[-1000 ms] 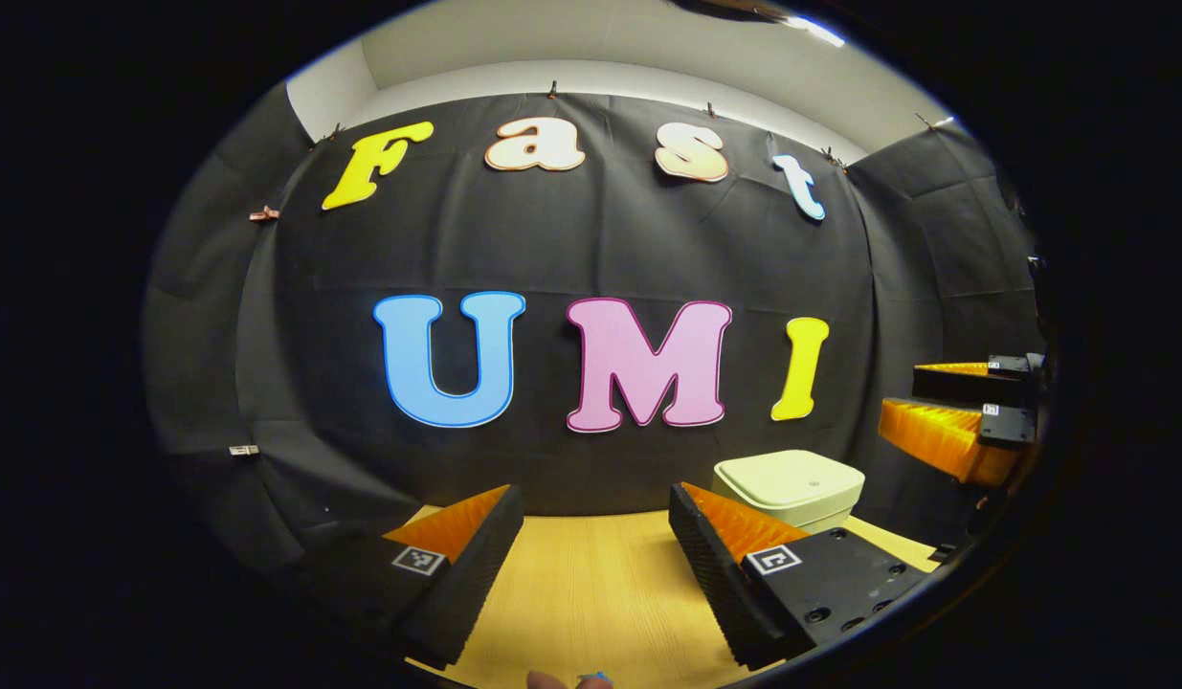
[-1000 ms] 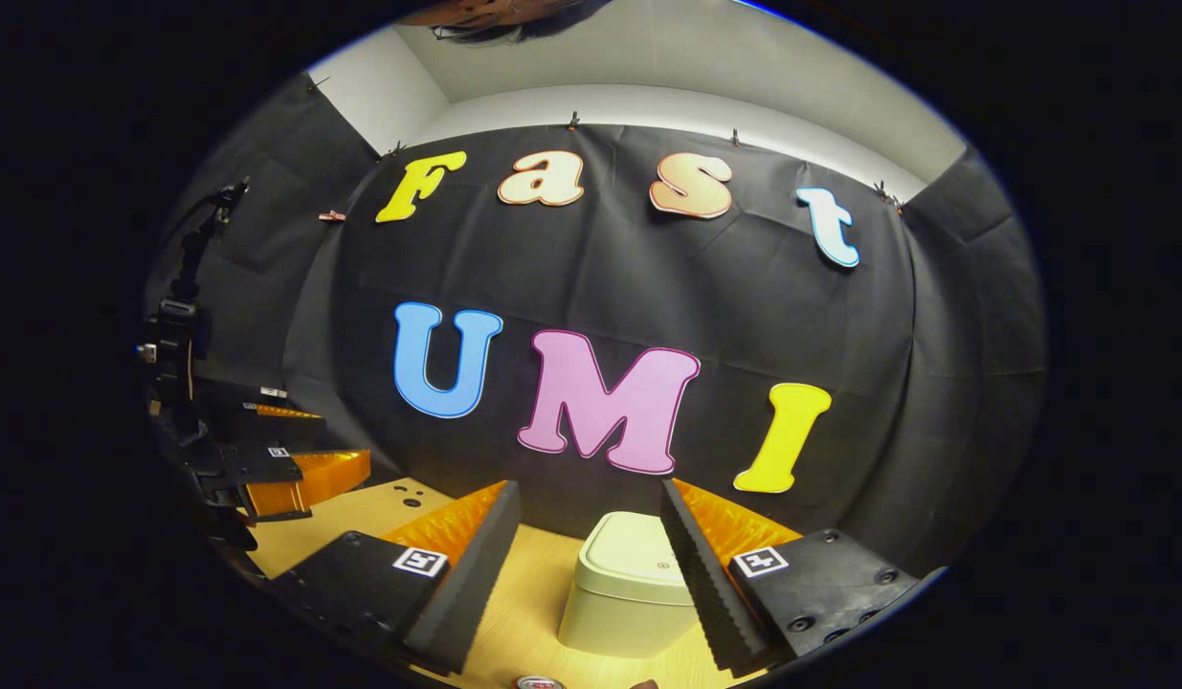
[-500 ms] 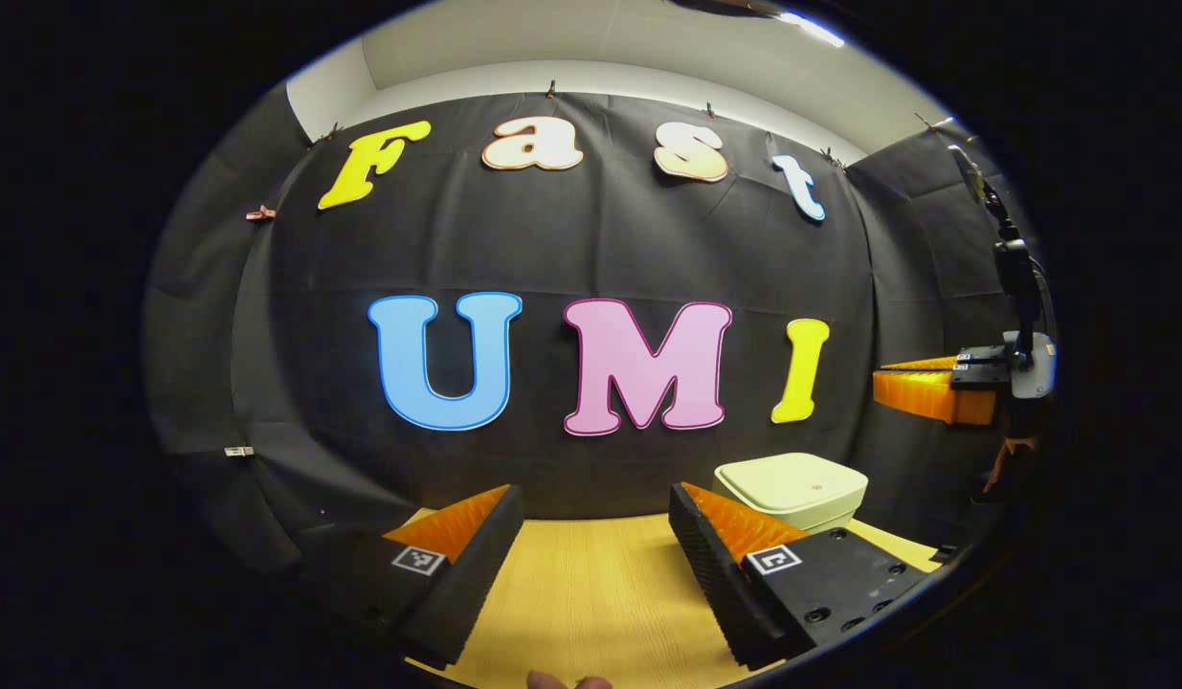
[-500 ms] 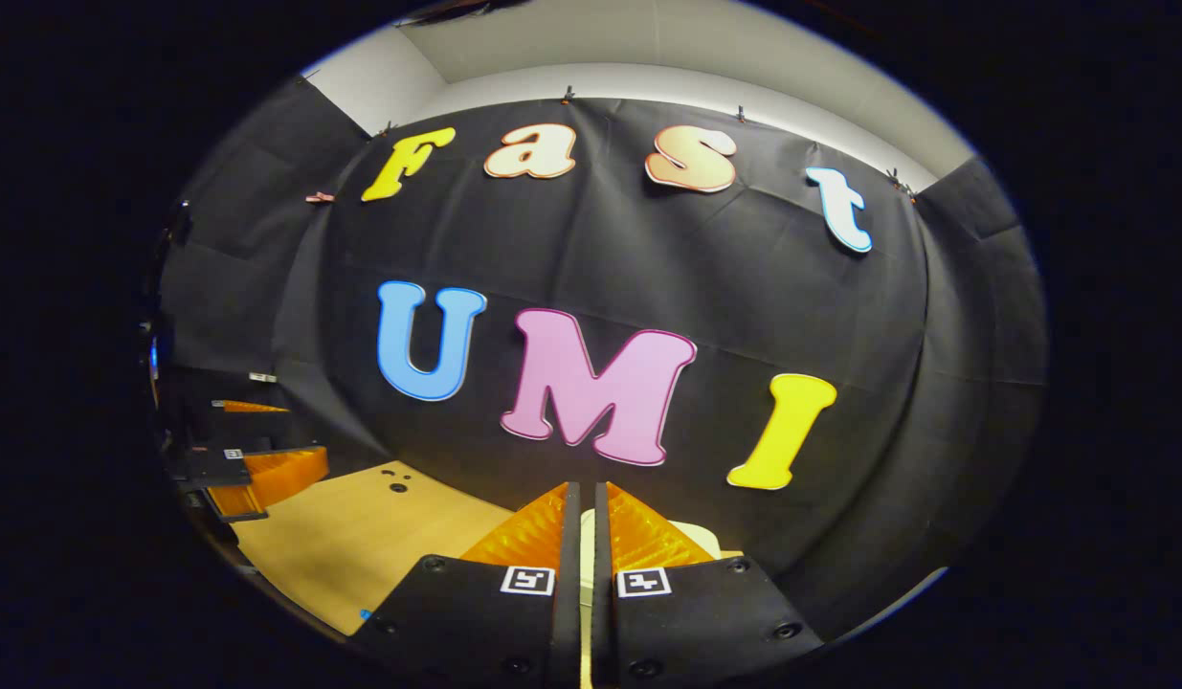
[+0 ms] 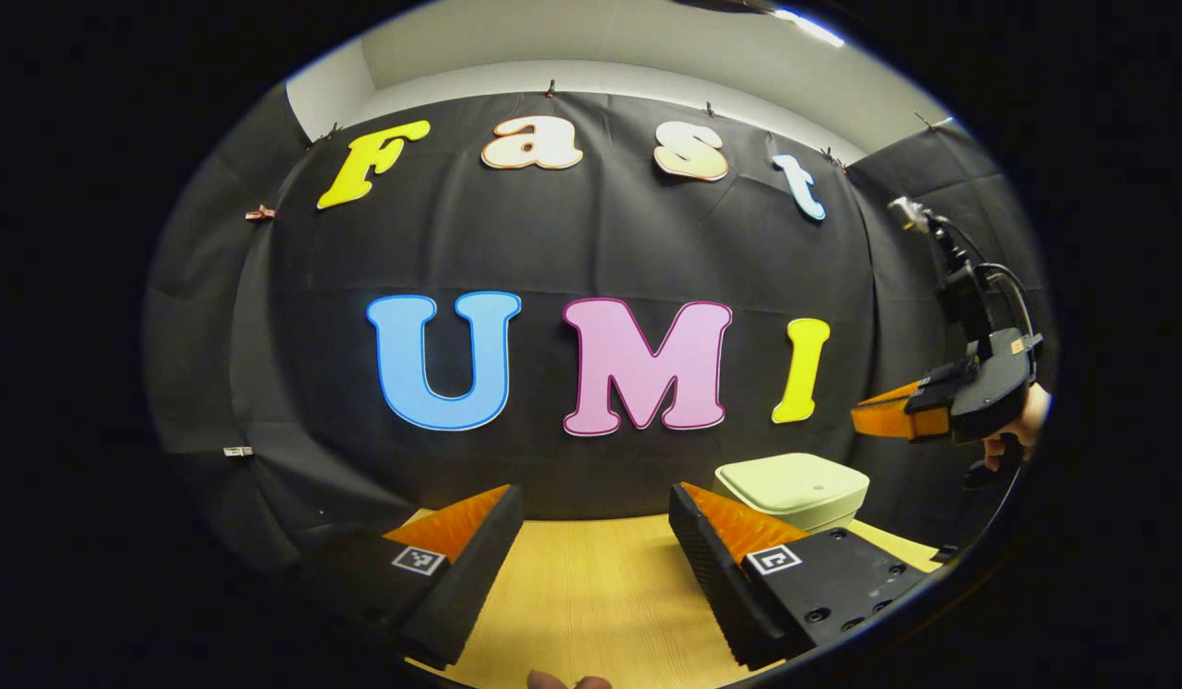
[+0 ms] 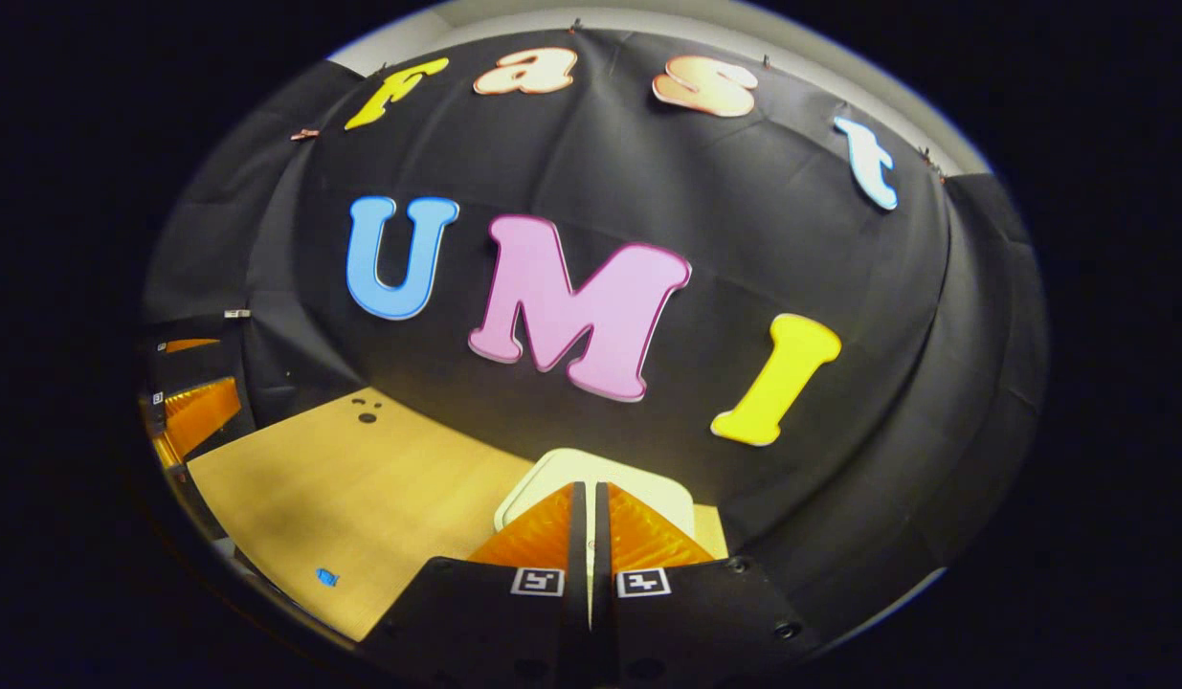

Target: Press the lid of the desktop garbage bin to open it, pick up the crumpled paper on the desktop and throw it into the bin, then pick up the pop can on the desktop and drop it into the bin, and finally close the garbage bin lid.

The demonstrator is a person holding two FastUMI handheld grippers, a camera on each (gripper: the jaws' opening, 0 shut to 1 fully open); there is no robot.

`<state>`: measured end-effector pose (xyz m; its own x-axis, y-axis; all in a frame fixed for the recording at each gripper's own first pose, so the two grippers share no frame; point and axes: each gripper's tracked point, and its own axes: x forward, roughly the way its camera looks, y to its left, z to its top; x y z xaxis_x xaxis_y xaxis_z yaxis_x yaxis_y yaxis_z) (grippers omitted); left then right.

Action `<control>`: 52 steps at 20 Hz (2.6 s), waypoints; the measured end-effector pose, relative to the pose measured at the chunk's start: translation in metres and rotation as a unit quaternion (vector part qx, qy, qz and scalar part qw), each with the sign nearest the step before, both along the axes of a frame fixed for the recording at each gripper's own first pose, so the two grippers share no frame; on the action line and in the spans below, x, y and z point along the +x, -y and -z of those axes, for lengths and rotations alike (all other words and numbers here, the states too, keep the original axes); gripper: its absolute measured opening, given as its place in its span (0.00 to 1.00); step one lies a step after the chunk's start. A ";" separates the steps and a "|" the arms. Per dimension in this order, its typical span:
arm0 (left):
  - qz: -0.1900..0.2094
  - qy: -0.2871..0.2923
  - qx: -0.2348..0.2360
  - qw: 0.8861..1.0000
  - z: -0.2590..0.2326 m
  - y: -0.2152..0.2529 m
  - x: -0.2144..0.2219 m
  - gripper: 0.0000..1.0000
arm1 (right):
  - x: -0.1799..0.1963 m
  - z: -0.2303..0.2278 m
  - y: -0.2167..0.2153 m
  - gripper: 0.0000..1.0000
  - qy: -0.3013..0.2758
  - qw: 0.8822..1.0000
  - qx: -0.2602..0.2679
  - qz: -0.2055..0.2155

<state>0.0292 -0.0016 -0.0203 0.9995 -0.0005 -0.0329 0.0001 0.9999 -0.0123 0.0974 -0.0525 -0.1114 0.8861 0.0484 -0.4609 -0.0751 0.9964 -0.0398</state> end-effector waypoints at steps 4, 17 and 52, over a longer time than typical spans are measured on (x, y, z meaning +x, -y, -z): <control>-0.004 -0.002 0.003 1.000 0.003 -0.002 -0.002 0.98 | 0.016 0.035 0.014 0.05 -0.036 0.999 0.022 0.014; -0.020 -0.013 0.002 1.000 0.007 -0.003 -0.005 0.98 | 0.039 0.104 0.014 0.06 -0.087 0.995 0.039 0.010; -0.015 -0.013 0.002 1.000 0.008 0.010 0.009 0.98 | 0.030 0.012 0.013 0.05 0.065 0.995 0.074 -0.020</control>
<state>0.0377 -0.0120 -0.0287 0.9978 0.0303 -0.0583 -0.0308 0.9995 -0.0070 0.1273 -0.0657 -0.1237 0.9341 0.1436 -0.3270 -0.1185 0.9883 0.0956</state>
